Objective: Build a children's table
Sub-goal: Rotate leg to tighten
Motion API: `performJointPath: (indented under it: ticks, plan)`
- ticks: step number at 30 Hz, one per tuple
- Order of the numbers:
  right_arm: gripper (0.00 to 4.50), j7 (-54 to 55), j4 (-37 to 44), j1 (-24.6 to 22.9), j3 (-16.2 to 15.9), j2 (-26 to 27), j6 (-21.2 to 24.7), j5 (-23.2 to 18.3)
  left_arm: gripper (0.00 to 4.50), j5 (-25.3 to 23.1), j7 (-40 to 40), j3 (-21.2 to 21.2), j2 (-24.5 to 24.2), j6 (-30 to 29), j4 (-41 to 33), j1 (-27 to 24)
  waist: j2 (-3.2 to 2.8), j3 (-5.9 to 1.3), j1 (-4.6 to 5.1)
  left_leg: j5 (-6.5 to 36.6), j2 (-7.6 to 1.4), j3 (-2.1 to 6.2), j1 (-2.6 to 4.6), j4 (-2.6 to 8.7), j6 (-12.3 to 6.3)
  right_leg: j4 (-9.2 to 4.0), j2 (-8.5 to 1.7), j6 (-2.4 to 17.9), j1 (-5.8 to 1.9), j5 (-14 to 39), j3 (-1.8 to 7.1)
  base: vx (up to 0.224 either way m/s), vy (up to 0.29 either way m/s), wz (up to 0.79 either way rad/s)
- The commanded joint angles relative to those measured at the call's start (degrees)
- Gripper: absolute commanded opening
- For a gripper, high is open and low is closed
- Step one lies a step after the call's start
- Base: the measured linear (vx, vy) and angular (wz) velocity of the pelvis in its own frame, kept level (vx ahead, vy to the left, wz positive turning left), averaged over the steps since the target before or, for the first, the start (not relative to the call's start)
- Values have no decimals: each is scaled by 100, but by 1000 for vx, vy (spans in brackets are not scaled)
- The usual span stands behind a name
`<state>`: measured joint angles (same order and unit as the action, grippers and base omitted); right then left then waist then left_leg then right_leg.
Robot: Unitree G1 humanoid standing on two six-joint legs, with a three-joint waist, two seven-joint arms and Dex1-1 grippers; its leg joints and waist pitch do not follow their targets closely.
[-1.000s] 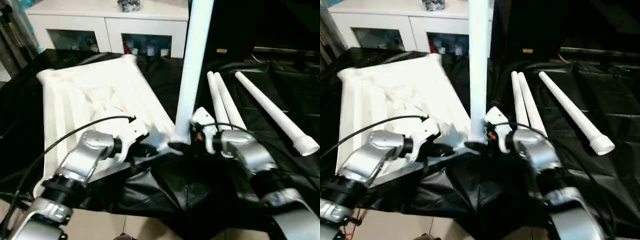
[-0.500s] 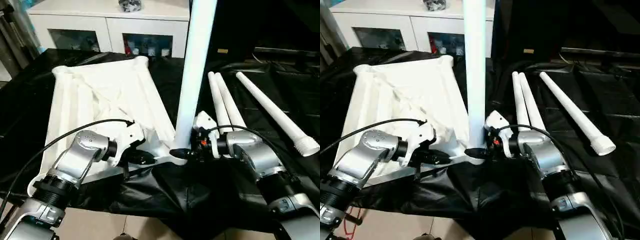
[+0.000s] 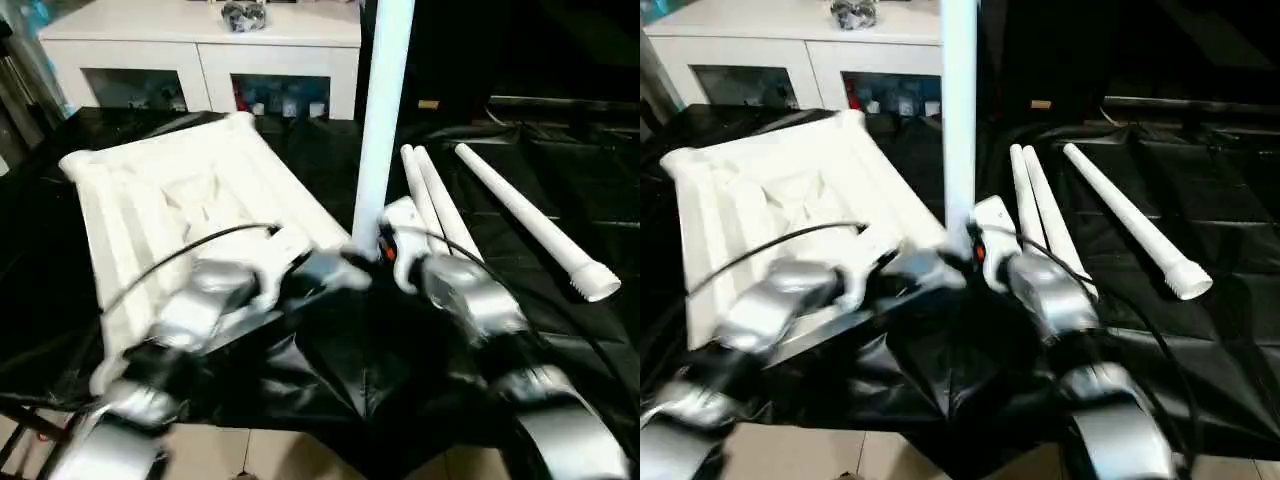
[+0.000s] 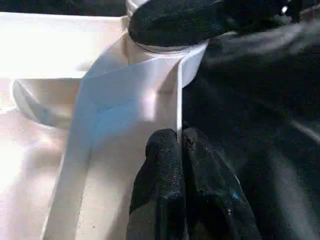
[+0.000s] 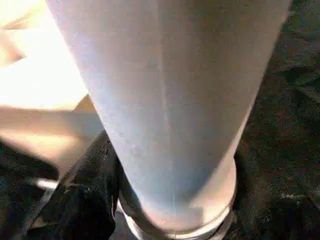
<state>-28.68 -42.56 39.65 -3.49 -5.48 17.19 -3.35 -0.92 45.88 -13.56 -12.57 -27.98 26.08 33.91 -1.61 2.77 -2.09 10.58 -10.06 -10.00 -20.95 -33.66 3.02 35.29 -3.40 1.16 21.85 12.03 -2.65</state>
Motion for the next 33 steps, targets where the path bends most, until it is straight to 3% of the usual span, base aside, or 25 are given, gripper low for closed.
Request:
performJointPath:
  ticks: [1, 2, 4, 6, 9, 12, 14, 20, 26, 28, 33]
  plan:
    - [269, 402, -542, 17, -229, 377, 107, 191, 0, 1, -376, -36, 338, -39, 61, 243, -4, -318, 11, 1243, -276, 114, 59, 399, 31, -484, -484, 1300, -200, 1202, 270, 0, 0, 0]
    - [269, 686, -858, 169, -127, 506, -115, 217, 0, -67, -530, -28, 473, -61, 114, 285, 8, -322, 1, 1221, -276, 117, 58, 400, 13, -488, -481, 1288, -211, 1175, 264, 0, 0, 0]
    - [339, 693, -1020, 272, 17, 609, -188, 70, 0, -55, -511, -62, 544, -83, 67, 271, -8, -333, 6, 1156, -281, 110, 46, 389, -34, -474, -488, 1323, -215, 993, 266, 0, 0, 0]
    - [339, 611, -1038, 313, 79, 652, -160, -20, 0, -47, -450, -106, 539, -57, 3, 234, 4, -338, -1, 1069, -288, 112, 33, 390, -115, -452, -485, 1349, -227, 797, 259, 0, 0, 0]
    - [382, 505, -1012, 347, 46, 639, -214, 0, 0, -18, -351, -155, 489, -81, -112, 164, -9, -350, -3, 925, -296, 105, 35, 386, -201, -423, -475, 1419, -235, 449, 250, 0, 0, 0]
    - [385, 279, -967, 357, -29, 565, -264, 51, 0, 29, -162, -219, 389, -26, -245, 79, 2, -344, -9, 997, -300, 106, 31, 385, -239, -430, -497, 1445, -247, 534, 250, 0, 0, 0]
    - [385, -518, -697, 252, -277, 291, -307, 106, 0, 97, 305, -342, 133, 78, -476, -78, -1, -343, 0, 990, -297, 104, 8, 381, -285, -426, -489, 1438, -263, 511, 249, 0, 0, 0]
    - [385, -1386, -347, 109, -417, -31, -365, 25, 0, 189, 727, -391, -101, 177, -653, -193, -15, -346, -14, 892, -315, 97, 36, 377, -349, -410, -479, 1526, -251, 311, 246, 0, 0, 0]
    - [385, -2759, 535, -267, -742, -635, 0, -237, 0, 295, 1314, -478, -470, 374, -845, -318, -16, -337, -108, 885, -343, 82, 41, 370, -428, -401, -467, 1530, -243, 264, 239, 0, 0, 0]
    - [385, -3217, 923, -408, -835, -889, 230, -382, 0, 418, 1719, -525, -677, 404, -1006, -414, -27, -331, -151, 938, -346, 83, 56, 381, -383, -414, -463, 1494, -239, 411, 240, 0, 0, 0]
    - [385, -3682, 1303, -577, -938, -1135, 373, -390, 0, 527, 2208, -579, -946, 412, -1200, -552, -32, -328, -151, 1015, -338, 86, 45, 386, -297, -420, -474, 1471, -229, 567, 246, 0, 0, 0]
